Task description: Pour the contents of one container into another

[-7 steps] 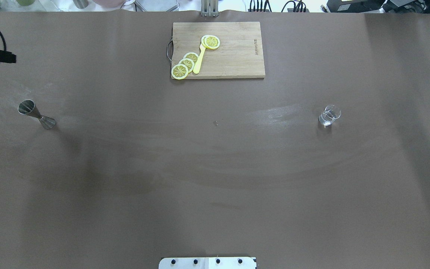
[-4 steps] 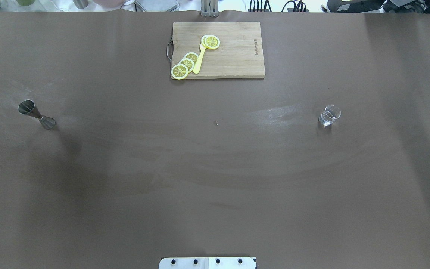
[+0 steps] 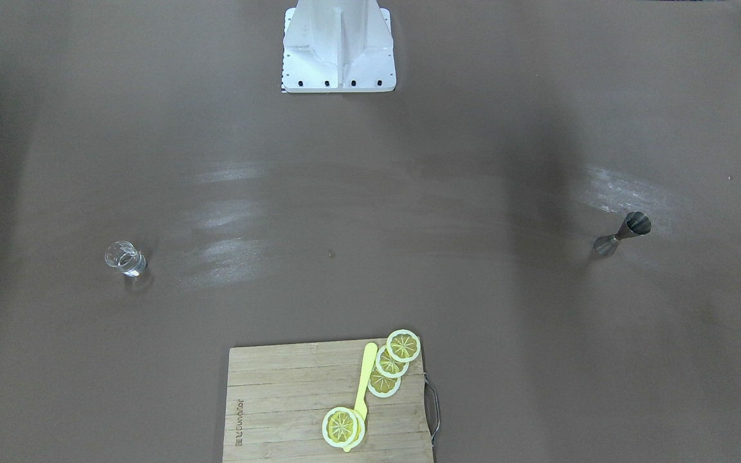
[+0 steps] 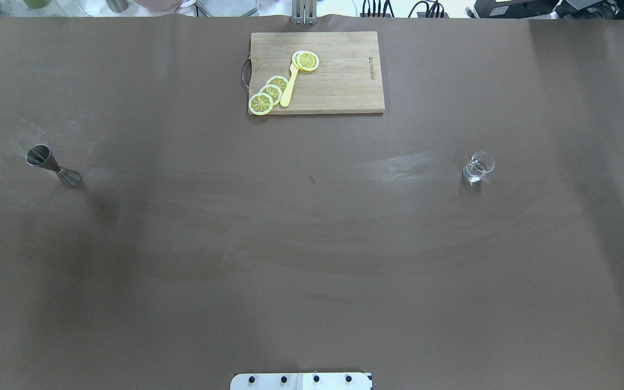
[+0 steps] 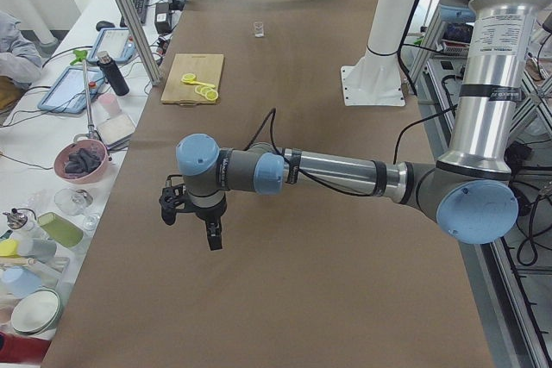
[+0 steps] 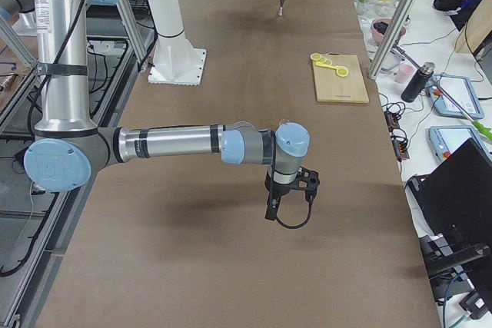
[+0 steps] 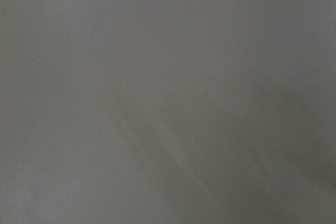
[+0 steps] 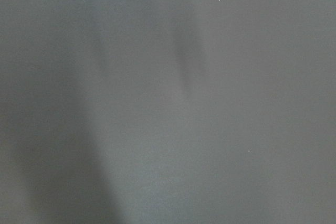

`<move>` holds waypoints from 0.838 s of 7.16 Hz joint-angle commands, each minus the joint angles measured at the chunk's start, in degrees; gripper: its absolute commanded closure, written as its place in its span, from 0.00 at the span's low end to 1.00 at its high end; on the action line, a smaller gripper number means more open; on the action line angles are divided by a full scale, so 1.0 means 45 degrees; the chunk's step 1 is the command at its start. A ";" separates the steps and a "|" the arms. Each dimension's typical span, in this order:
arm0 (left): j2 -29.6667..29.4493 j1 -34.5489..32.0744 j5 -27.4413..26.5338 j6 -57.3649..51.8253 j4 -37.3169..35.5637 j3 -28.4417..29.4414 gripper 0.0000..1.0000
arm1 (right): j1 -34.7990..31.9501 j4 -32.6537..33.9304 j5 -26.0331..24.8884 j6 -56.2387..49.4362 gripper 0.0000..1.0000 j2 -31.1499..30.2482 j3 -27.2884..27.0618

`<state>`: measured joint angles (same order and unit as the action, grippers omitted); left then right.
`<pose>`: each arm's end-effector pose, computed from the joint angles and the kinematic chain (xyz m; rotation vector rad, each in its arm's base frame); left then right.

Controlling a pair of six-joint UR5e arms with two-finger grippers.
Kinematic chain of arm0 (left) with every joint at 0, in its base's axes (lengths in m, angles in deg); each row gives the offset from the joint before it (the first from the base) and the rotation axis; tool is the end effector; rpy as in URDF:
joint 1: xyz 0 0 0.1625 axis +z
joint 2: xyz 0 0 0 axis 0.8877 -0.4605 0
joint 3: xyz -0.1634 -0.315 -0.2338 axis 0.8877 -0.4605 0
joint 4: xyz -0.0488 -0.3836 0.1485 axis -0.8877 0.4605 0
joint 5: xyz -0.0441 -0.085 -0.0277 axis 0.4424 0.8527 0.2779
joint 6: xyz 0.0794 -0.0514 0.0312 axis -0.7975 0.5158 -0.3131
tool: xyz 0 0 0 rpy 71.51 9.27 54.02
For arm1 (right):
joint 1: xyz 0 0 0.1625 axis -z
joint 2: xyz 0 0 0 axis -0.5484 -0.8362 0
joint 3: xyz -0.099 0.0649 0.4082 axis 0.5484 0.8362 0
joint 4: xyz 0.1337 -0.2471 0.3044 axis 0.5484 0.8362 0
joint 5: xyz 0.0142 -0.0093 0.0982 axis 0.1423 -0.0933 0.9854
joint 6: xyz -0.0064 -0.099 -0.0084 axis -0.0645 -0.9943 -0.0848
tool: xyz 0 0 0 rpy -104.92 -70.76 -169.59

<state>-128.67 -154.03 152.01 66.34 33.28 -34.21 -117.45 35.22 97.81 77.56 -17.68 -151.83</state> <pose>-0.0788 -0.5277 0.6234 -0.0105 0.7504 -0.0758 0.0237 -0.4829 0.6331 -0.1317 -0.6459 0.1547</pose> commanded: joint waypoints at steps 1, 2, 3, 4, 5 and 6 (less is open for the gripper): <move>0.0315 -0.0049 0.0036 -0.1240 0.0116 0.0003 0.01 | -0.0019 -0.0007 -0.0061 -0.0007 0.00 -0.0096 -0.0009; 0.0201 0.0009 -0.0003 -0.1143 0.0234 0.0100 0.01 | -0.0020 0.0012 -0.0080 -0.0007 0.00 -0.0097 -0.0029; 0.0239 0.0049 -0.0003 -0.1142 0.0235 0.0101 0.01 | -0.0020 0.0051 -0.0081 -0.0007 0.00 -0.0116 -0.0106; 0.0278 0.0030 0.0016 -0.1123 0.0196 0.0043 0.01 | -0.0136 0.0071 -0.0081 -0.0007 0.00 -0.0387 -0.0378; 0.0297 0.0068 -0.0119 -0.1123 0.0041 0.0255 0.01 | -0.0349 0.0129 -0.0081 -0.0027 0.00 -0.0854 -0.0825; 0.0298 0.0088 -0.0120 -0.1123 0.0136 0.0450 0.01 | -0.0390 0.0110 -0.0081 -0.0027 0.00 -0.1284 -0.1255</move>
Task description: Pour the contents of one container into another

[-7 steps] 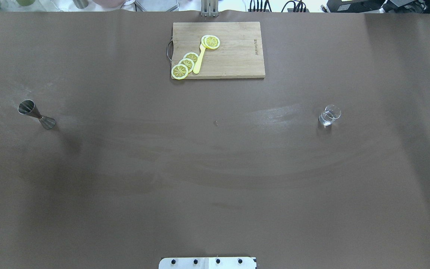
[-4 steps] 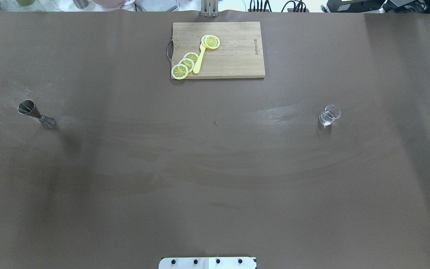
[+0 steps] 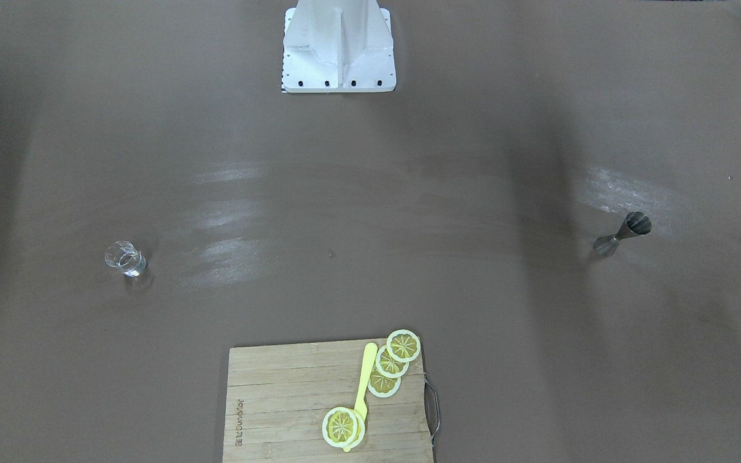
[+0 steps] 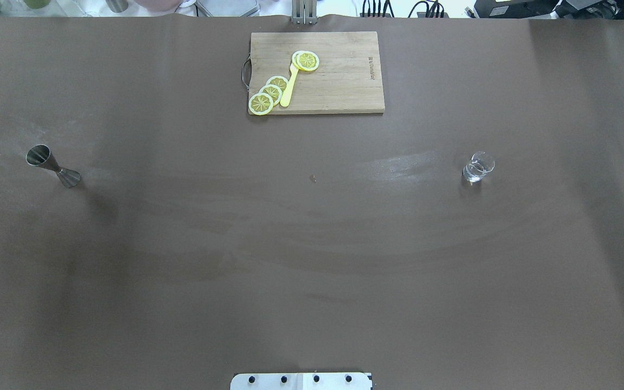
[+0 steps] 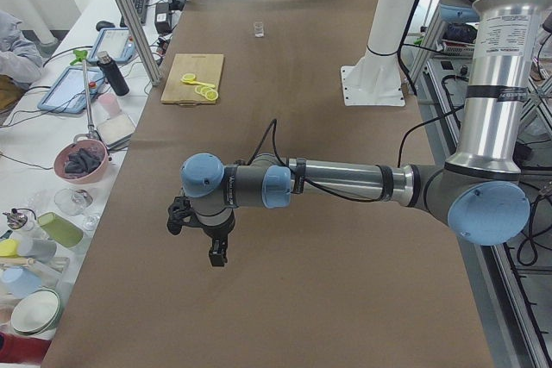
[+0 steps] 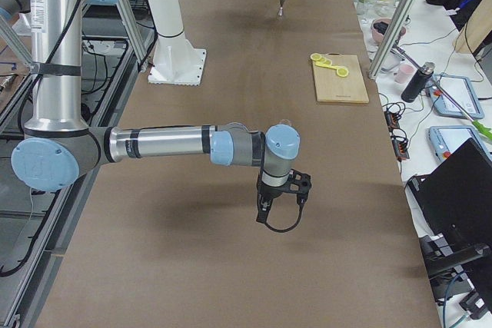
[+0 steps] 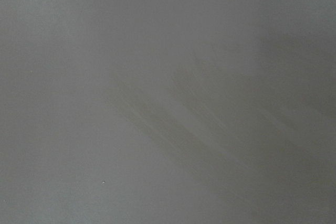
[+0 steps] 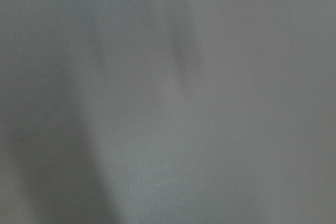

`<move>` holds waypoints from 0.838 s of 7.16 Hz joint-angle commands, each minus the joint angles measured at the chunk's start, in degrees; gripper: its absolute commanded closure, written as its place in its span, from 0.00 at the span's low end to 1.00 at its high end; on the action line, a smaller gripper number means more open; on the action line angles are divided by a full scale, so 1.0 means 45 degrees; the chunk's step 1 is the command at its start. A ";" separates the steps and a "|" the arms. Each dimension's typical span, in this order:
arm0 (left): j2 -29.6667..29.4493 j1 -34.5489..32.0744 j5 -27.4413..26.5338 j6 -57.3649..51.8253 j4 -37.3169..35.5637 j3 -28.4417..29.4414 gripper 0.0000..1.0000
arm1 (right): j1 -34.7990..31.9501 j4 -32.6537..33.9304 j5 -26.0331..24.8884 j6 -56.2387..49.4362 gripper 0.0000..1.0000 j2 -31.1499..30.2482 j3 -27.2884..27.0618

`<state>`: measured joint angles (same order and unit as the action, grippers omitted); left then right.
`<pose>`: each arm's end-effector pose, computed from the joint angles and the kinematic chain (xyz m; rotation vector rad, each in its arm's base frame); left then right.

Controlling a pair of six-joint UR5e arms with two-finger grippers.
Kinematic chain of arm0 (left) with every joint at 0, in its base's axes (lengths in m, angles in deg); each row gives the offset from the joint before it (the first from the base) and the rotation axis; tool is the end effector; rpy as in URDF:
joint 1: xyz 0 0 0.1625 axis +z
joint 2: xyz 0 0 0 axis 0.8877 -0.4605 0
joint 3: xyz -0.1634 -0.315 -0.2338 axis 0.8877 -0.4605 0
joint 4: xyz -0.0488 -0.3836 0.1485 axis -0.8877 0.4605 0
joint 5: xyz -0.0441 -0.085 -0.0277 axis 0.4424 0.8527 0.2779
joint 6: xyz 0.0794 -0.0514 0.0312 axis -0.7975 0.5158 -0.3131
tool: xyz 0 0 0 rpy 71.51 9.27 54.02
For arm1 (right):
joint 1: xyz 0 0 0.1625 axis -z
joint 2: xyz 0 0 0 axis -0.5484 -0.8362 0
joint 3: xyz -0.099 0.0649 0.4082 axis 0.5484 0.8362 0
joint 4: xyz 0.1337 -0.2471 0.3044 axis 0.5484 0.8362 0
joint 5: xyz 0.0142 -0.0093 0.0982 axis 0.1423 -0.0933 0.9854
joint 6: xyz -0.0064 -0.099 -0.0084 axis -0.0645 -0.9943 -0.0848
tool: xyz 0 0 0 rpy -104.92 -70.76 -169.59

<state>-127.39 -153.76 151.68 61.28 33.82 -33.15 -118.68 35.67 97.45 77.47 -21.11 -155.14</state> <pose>-0.0765 -0.5174 0.6436 -0.0092 0.7449 0.0012 0.0366 -0.4562 0.6338 -0.1327 -0.6397 0.1772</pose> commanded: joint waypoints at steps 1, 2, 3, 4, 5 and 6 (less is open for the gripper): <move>0.0110 0.0028 0.0109 -0.0017 0.0036 0.0159 0.01 | -0.0138 0.0010 -0.0001 -0.0007 0.00 -0.0565 -0.0503; 0.0150 0.0028 0.0091 -0.0017 -0.0080 -0.0248 0.01 | -0.0119 0.0049 -0.0001 -0.0007 0.00 -0.0565 -0.0503; 0.0131 0.0028 0.0071 -0.0017 -0.0081 -0.0349 0.01 | -0.0119 0.0069 -0.0001 -0.0007 0.00 -0.0546 -0.0483; 0.0131 0.0028 0.0110 -0.0017 -0.0062 -0.0485 0.01 | -0.0119 0.0069 -0.0001 -0.0007 0.00 -0.0526 -0.0464; 0.0131 0.0028 0.0130 -0.0017 -0.0062 -0.0603 0.01 | -0.0119 0.0069 -0.0001 -0.0007 0.00 -0.0546 -0.0464; 0.0131 0.0028 0.0130 -0.0017 -0.0062 -0.0758 0.01 | -0.0119 0.0069 -0.0001 -0.0007 0.00 -0.0546 -0.0444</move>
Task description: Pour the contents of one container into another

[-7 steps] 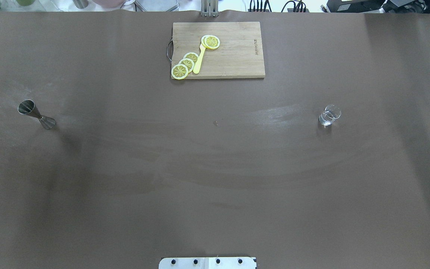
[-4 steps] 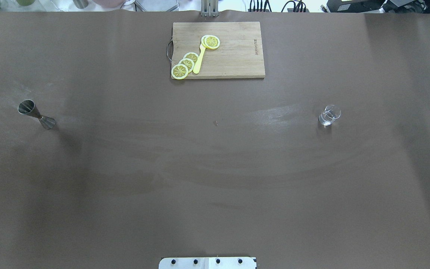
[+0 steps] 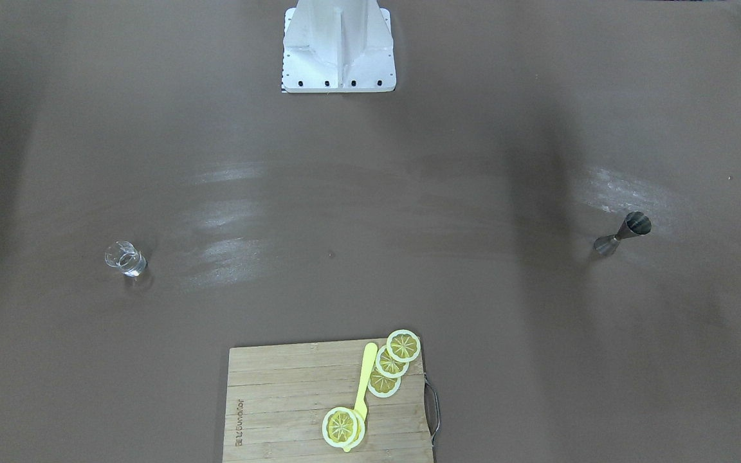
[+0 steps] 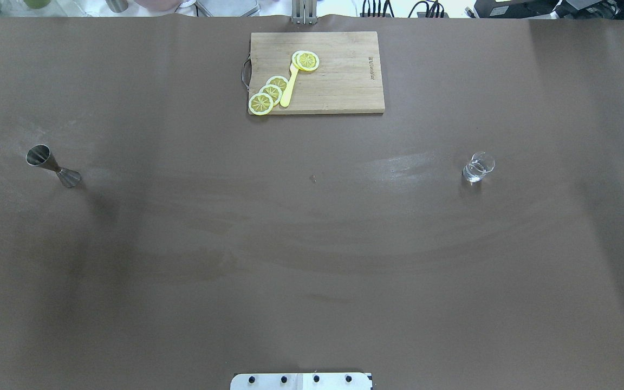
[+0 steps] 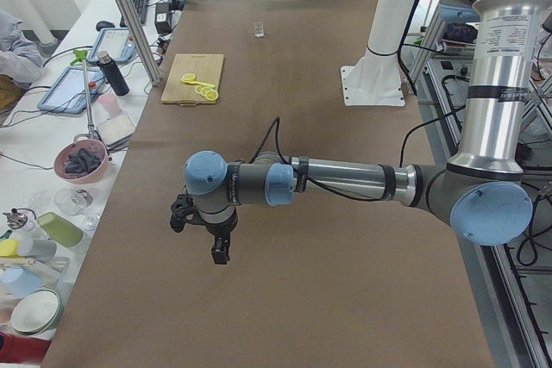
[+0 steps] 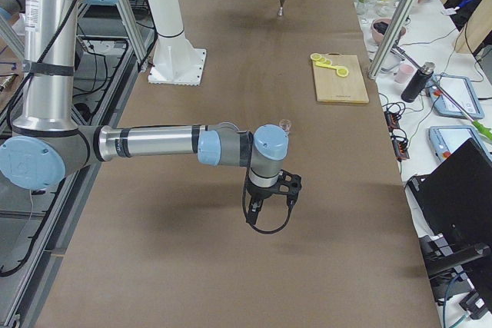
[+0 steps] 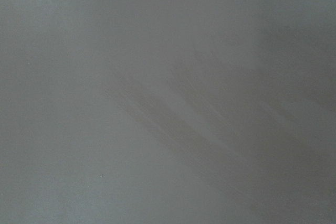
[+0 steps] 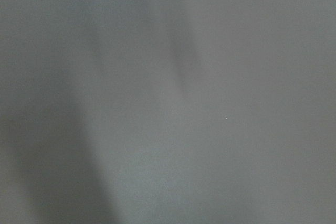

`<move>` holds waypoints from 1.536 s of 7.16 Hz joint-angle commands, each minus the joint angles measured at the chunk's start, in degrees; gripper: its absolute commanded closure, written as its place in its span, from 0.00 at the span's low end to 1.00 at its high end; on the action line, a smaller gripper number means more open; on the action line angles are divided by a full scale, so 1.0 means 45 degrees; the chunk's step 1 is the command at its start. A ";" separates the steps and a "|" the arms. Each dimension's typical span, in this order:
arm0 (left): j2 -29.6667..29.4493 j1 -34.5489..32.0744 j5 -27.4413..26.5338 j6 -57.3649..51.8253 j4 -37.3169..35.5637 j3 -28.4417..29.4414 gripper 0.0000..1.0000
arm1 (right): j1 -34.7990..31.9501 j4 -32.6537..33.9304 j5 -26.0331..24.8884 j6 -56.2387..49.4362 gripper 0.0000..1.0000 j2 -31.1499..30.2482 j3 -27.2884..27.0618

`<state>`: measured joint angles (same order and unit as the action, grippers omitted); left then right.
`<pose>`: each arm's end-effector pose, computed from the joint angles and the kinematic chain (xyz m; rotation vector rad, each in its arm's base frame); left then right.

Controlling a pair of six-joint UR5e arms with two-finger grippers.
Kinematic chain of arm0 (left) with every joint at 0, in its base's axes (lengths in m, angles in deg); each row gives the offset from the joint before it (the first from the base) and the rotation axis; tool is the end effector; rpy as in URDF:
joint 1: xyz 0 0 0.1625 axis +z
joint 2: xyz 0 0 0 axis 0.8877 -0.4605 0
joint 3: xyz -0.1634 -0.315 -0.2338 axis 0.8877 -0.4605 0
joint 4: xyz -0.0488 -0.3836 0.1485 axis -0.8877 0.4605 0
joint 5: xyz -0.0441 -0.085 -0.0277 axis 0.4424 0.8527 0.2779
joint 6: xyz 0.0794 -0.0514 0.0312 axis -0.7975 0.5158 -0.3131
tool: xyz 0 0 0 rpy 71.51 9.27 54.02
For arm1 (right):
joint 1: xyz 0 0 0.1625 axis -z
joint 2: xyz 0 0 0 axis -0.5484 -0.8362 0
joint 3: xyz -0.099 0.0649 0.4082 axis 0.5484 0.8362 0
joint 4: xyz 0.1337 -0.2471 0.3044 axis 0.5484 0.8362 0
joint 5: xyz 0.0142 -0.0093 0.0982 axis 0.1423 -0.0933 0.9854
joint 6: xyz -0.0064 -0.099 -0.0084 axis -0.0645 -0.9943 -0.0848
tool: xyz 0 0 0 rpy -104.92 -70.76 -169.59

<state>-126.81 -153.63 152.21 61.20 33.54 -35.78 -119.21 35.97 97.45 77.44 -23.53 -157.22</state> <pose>-0.0746 -0.5146 0.6262 0.0202 0.7535 0.0161 0.0421 -0.4373 0.6353 -0.1403 -0.6387 0.1892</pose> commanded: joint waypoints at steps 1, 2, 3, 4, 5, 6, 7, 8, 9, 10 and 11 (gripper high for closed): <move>0.0000 0.0019 -0.0009 0.0000 0.0021 -0.0390 0.01 | 0.0000 0.0001 0.0000 0.0000 0.00 -0.0006 0.0016; 0.0000 0.0000 -0.0009 0.0000 -0.0018 -0.0547 0.01 | 0.0000 0.0001 0.0000 0.0019 0.00 -0.0006 0.0016; 0.0058 0.0019 -0.0009 0.0000 -0.0018 -0.0568 0.01 | 0.0000 -0.0018 -0.0019 0.0020 0.00 -0.0006 0.0016; 0.0059 0.0019 -0.0009 0.0000 -0.0018 -0.0703 0.01 | 0.0000 0.0001 -0.0019 0.0020 0.00 -0.0006 0.0016; 0.0078 0.0019 -0.0009 0.0000 -0.0076 -0.0840 0.01 | 0.0000 -0.0018 -0.0019 0.0020 0.00 0.0013 0.0016; 0.0079 0.0019 -0.0009 0.0000 -0.0212 -0.0861 0.01 | 0.0000 -0.0018 0.0000 0.0020 0.00 0.0013 0.0016; 0.0079 0.0019 -0.0009 0.0000 -0.0233 -0.0861 0.01 | 0.0000 -0.0018 0.0000 0.0020 0.00 0.0013 0.0016; 0.0079 0.0039 -0.0009 0.0000 -0.0233 -0.0842 0.01 | 0.0000 -0.0018 0.0000 0.0020 0.00 -0.0006 0.0016; 0.0137 0.0039 -0.0009 0.0020 -0.0233 -0.0841 0.01 | 0.0000 -0.0018 0.0000 0.0020 0.00 -0.0006 0.0016; 0.0253 0.0039 -0.0009 0.0000 -0.0233 -0.0861 0.01 | 0.0000 -0.0018 0.0000 0.0020 0.00 -0.0006 0.0016; 0.0254 0.0039 0.0011 0.0000 -0.0214 -0.0861 0.01 | 0.0000 -0.0018 -0.0019 0.0020 0.00 -0.0006 0.0016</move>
